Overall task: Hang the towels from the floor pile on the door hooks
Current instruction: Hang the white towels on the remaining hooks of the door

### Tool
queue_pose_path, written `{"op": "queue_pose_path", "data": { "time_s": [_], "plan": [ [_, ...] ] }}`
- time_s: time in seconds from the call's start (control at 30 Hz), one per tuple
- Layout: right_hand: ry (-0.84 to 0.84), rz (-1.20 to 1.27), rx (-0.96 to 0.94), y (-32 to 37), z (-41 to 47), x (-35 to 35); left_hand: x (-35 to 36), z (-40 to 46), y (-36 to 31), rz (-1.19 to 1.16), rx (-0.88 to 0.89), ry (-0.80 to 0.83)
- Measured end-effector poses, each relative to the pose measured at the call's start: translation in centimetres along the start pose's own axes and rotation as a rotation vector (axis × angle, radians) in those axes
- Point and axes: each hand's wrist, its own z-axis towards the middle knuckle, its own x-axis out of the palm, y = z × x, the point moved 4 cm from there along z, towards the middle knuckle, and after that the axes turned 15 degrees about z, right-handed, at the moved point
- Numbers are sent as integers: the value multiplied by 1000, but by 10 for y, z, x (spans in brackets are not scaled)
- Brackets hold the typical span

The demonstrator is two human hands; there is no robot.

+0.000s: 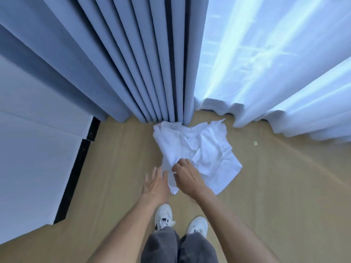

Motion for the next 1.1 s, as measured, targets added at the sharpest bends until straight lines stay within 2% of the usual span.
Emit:
{"op": "queue_pose_path", "data": {
  "time_s": [0.13,0.23,0.37,0.47,0.57,0.7,0.8,0.93,1.03,1.1],
  "plan": [
    [-120,-279,-249,106,-42,-109,-119,-71,35,-81,-60,-112],
    [-256,-353,-392,166,-72,-189,-195,-112,58,-98,-61,-213],
    [-493,-255,-567,241,-106,-282,-257,-148,74,-66,-60,-297],
    [-631,-247,-639,297,-149,-344,-279,-165,73,-91,-35,-281],
    [-784,-239,-706,335,-194,-395,-298,-171,74,-264,-22,-293],
    [-1042,-136,-777,354,-258,-448,-336,-180,81,-555,-9,-476],
    [-1244,-174,-737,338,-298,-485,-373,-201,77,-610,41,-570],
    [-1443,-250,-406,266,-327,-526,-419,-240,75,-678,153,-602],
    [-1374,-420,-166,235,-323,-524,-452,-279,69,-554,281,-634],
    [-1213,-416,-208,242,-305,-507,-471,-311,58,-471,335,-654]
  ]
}}
